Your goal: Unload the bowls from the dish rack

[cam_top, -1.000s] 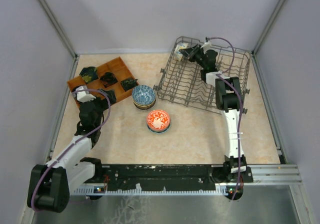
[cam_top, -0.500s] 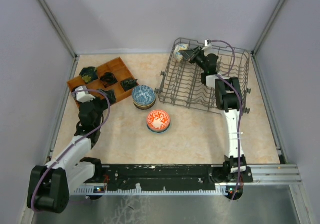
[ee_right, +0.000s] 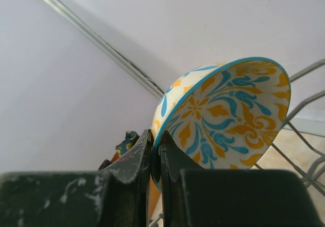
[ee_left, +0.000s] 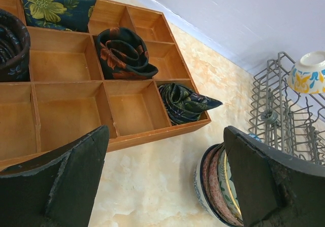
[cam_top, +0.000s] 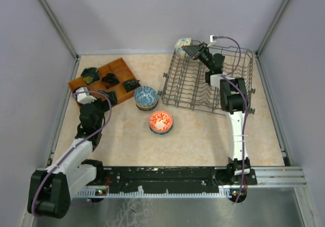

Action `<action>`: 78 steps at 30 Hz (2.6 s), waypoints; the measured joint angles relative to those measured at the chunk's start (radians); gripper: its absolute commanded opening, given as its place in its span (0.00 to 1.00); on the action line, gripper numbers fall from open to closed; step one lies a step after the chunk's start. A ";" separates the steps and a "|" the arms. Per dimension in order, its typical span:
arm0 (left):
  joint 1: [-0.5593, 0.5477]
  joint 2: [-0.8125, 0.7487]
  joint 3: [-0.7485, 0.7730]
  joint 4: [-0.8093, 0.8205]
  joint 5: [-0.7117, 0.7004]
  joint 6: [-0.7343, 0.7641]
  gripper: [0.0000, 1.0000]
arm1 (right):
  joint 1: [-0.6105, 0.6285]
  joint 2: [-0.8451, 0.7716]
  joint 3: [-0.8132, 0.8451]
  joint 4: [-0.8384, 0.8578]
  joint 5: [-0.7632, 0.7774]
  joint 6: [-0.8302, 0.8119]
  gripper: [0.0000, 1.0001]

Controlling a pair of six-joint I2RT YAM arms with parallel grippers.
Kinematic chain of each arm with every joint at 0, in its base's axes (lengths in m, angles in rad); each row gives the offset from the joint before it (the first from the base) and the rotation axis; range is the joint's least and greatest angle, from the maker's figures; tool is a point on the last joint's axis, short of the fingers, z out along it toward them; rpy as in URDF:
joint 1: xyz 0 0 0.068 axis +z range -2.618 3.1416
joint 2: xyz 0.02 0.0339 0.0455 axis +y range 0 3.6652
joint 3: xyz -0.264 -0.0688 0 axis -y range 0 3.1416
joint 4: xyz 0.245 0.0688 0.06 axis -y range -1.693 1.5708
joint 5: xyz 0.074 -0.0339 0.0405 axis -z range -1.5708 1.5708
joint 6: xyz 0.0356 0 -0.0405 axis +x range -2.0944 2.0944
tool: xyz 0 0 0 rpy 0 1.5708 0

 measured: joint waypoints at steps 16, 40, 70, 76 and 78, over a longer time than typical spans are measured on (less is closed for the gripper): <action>0.000 -0.034 0.015 -0.081 0.014 0.003 0.99 | 0.060 -0.411 -0.343 -0.115 -0.063 -0.197 0.00; 0.000 -0.139 0.190 -0.447 0.090 0.015 0.99 | 0.906 -1.083 -0.570 -1.507 0.837 -1.011 0.00; 0.000 -0.199 0.194 -0.510 0.075 0.018 0.99 | 1.049 -0.766 -0.349 -1.923 0.960 -0.978 0.00; 0.000 -0.207 0.194 -0.517 0.071 0.019 0.99 | 1.049 -0.746 -0.311 -1.936 0.961 -0.971 0.04; 0.000 -0.207 0.194 -0.517 0.069 0.019 0.99 | 1.049 -0.745 -0.311 -1.939 0.961 -0.967 0.05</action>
